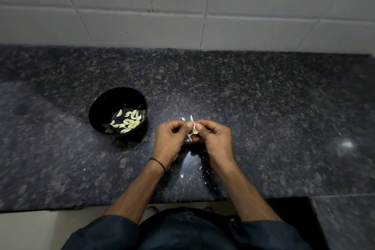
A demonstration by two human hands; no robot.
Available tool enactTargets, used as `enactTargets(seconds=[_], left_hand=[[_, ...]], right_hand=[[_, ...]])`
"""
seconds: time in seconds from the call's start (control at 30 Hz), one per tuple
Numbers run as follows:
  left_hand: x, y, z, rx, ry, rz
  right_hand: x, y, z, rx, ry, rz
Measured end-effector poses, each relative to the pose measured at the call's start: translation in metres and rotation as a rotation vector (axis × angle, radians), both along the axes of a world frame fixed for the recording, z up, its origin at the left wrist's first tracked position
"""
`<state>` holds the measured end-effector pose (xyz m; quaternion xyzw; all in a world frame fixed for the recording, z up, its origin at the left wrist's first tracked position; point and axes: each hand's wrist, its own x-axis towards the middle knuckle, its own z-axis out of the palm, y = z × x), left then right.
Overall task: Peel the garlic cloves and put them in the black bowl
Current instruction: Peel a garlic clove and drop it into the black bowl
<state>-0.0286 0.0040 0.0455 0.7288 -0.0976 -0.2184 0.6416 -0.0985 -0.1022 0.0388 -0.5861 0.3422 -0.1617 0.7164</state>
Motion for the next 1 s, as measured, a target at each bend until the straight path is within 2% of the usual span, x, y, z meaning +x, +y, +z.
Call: enactTargets(seconds=[0.23, 0.7, 0.83, 1.0], left_hand=[[0.001, -0.001, -0.004, -0.017, 0.019, 0.036], [-0.007, -0.005, -0.001, -0.119, 0.267, 0.125], [-0.008, -0.004, 0.003, -0.161, 0.337, 0.113], [-0.006, 0.0, 0.002, -0.202, 0.418, 0.073]], right_hand=[[0.002, 0.006, -0.001, -0.092, 0.016, -0.026], [0.004, 0.011, 0.002, -0.114, 0.065, -0.069], [0.004, 0.011, 0.004, -0.054, 0.039, -0.062], [0.004, 0.009, 0.005, 0.167, 0.013, -0.053]])
